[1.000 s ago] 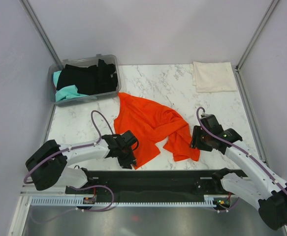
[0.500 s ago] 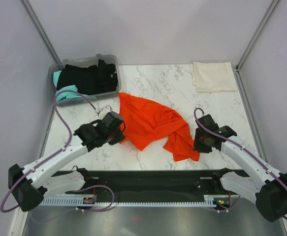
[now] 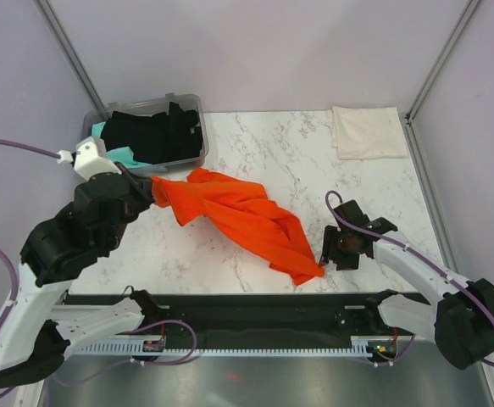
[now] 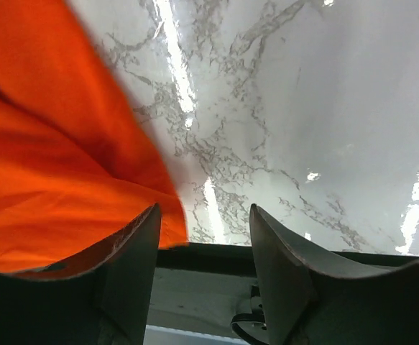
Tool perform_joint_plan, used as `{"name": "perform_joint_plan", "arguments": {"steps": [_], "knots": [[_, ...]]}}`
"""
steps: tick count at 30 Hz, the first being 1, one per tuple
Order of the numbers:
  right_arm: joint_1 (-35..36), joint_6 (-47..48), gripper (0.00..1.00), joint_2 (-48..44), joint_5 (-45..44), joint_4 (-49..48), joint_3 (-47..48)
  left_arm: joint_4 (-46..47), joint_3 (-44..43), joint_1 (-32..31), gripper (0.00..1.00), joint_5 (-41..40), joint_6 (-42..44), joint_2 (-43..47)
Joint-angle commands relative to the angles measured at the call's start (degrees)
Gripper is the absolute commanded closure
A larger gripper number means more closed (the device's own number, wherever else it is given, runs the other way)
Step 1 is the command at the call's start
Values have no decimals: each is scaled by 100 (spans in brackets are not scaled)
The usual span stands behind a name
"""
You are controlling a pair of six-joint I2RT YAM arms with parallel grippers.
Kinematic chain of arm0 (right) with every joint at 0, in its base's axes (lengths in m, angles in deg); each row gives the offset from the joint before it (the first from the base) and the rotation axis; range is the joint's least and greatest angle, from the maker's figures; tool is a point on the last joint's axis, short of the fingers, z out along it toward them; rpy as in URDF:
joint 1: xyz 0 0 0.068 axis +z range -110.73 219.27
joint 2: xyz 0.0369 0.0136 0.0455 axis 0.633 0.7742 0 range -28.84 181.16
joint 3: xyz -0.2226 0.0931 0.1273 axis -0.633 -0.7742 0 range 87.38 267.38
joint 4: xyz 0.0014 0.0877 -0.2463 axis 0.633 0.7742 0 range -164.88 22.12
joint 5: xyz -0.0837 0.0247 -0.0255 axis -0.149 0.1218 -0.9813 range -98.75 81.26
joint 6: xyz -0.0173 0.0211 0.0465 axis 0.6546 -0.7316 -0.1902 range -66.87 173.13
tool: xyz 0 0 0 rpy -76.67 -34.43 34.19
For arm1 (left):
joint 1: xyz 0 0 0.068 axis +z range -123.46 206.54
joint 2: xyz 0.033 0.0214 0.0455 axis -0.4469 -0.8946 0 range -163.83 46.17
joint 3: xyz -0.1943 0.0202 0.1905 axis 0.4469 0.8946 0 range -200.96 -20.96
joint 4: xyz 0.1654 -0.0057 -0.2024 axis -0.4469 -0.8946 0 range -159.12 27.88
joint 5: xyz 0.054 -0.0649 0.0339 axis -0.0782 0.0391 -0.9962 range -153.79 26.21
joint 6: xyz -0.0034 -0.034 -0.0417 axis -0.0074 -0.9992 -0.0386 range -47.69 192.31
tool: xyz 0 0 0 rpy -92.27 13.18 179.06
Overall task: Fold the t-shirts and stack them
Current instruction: Flatten the tshirt out
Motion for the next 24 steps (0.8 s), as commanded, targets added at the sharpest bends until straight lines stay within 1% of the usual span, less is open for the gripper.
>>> {"name": "perform_joint_plan", "arguments": {"steps": [1,6,7,8,10,11,12,15,19,21,24], "knots": [[-23,109,40,-66,380,-274,-118,-214,-352,21,98,-768,560,-100],[-23,4,40,-487,644,-283,-162,-214,-98,21,98,-628,517,-57],[-15,-31,39,-523,949,-361,-206,-214,-27,21,98,-602,491,-48],[-15,-84,39,-541,1152,-632,-285,-214,86,21,98,-566,473,-30],[-23,-259,35,-489,1635,-1054,-601,-214,175,21,98,-487,411,-13],[-15,-460,34,-445,1995,-1439,-750,-214,228,21,98,-461,394,-13],[3,-549,33,-392,2120,-1608,-803,-223,228,21,98,-417,367,-13],[99,-875,32,-330,2270,-2066,-892,-214,184,21,98,-373,367,-74],[381,-955,37,-102,2332,-2103,-918,-205,140,21,98,-285,376,-144],[407,-998,37,-320,2236,-2041,-1023,-214,131,21,98,-267,385,-162],[451,-1174,34,-715,2279,-2093,-1208,-205,123,21,98,-250,359,-127]]}}
